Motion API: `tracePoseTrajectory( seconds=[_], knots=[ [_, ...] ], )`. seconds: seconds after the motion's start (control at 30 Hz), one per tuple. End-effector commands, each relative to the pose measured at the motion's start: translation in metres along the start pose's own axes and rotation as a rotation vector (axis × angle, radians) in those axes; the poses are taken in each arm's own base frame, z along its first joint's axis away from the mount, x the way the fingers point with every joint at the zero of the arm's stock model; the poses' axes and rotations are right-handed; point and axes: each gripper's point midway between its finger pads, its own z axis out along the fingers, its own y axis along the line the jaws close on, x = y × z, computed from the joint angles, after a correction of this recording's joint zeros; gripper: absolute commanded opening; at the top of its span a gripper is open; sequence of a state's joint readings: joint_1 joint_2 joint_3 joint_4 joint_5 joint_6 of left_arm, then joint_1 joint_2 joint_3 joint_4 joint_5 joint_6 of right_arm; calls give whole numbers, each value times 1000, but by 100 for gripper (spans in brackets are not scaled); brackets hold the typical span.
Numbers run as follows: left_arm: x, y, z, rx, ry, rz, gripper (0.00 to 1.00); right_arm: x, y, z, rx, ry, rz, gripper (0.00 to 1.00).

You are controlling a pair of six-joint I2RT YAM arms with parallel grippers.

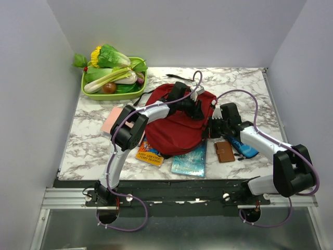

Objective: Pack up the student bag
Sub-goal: Unzip the student bag at the center of the board.

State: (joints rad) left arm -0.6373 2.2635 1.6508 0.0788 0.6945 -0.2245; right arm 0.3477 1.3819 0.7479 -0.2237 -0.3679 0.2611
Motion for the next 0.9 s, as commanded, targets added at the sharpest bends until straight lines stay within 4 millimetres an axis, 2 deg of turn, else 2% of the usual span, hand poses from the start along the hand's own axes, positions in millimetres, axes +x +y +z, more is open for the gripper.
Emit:
tracePoseTrajectory(
  seconds=[0.0, 0.1, 0.2, 0.33, 0.43, 0.57, 0.7, 0.87],
  knots=[
    [20, -5, 2, 22, 55, 38, 54, 1, 12, -2, -49, -11, -19, 1],
    [23, -1, 2, 3, 67, 72, 50, 0, 12, -2, -50, -17, -19, 1],
    [19, 5, 2, -26, 57, 101, 39, 2, 12, -3, -53, -16, -18, 1],
    [4, 4, 3, -42, 17, 87, 12, 4, 11, -3, -50, -15, -14, 1],
    [-16, -2, 0, -41, -23, 45, 0, 4, 9, -4, -33, -15, -11, 1],
    [-42, -9, -15, -28, -59, -8, 0, 5, -1, -6, 27, -19, -2, 1],
    [-59, -3, -34, -41, -83, -30, 0, 8, -12, -6, 86, -18, 5, 1],
    [-53, 10, -62, -79, -47, -51, 0, 5, -25, -8, 168, -18, 17, 1]
  ],
)
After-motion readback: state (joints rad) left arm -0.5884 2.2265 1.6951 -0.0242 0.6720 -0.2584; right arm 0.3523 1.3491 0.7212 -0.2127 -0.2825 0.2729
